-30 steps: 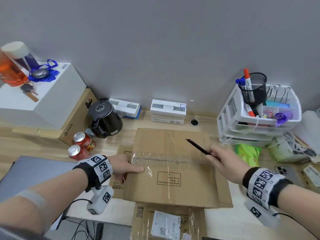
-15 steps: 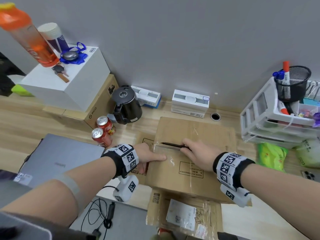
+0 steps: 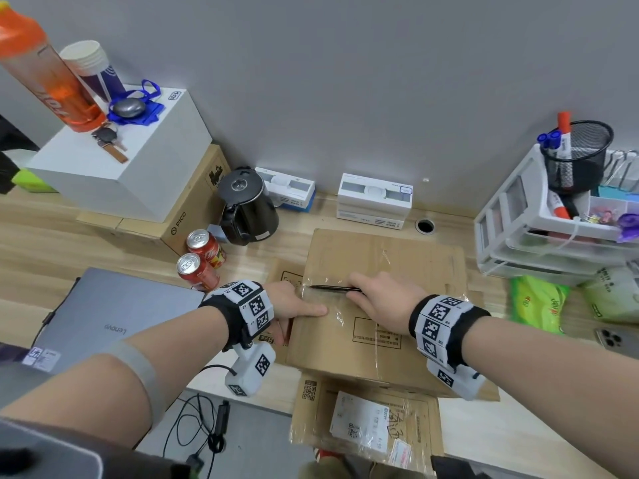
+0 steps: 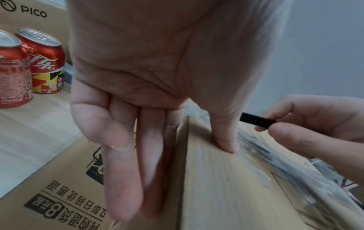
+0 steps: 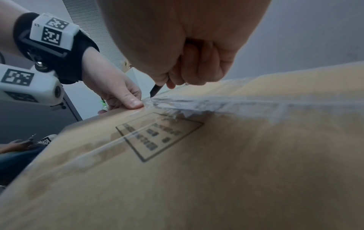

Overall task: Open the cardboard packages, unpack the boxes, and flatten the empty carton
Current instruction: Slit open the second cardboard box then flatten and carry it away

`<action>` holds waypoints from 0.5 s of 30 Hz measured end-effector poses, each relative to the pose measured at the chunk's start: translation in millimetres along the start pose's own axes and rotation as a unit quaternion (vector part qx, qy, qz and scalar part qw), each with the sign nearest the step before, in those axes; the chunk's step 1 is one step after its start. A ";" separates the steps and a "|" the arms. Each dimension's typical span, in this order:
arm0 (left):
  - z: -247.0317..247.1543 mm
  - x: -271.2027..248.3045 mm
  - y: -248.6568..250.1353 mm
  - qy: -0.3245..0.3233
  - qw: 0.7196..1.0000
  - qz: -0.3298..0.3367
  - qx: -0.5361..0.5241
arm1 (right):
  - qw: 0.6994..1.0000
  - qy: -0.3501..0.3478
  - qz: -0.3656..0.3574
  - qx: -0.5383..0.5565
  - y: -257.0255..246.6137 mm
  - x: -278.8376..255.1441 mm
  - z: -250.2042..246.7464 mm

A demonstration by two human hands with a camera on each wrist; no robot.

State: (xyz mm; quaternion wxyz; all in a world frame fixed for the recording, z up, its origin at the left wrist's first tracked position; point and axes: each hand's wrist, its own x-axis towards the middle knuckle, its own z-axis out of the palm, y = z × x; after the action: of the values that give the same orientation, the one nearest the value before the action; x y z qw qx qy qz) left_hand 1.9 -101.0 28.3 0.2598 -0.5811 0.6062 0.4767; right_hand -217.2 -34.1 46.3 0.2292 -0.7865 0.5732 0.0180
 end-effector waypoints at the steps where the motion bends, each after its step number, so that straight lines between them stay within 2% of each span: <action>1: 0.1 0.0 0.5 -0.001 1.000 -0.002 0.000 | 1.000 0.002 -0.002 -0.002 0.6 -0.2 -0.7; 15: -4.3 1.8 6.6 -0.031 0.998 -0.046 0.011 | 0.999 -0.009 0.034 -0.020 70.8 -58.8 -13.5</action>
State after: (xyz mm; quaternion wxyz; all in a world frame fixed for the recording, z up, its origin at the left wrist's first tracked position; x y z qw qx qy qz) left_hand -3.7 -106.4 30.3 0.3064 -0.5906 0.5754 0.4757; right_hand -304.8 -3.6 51.4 0.2182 -0.7708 0.5968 0.0442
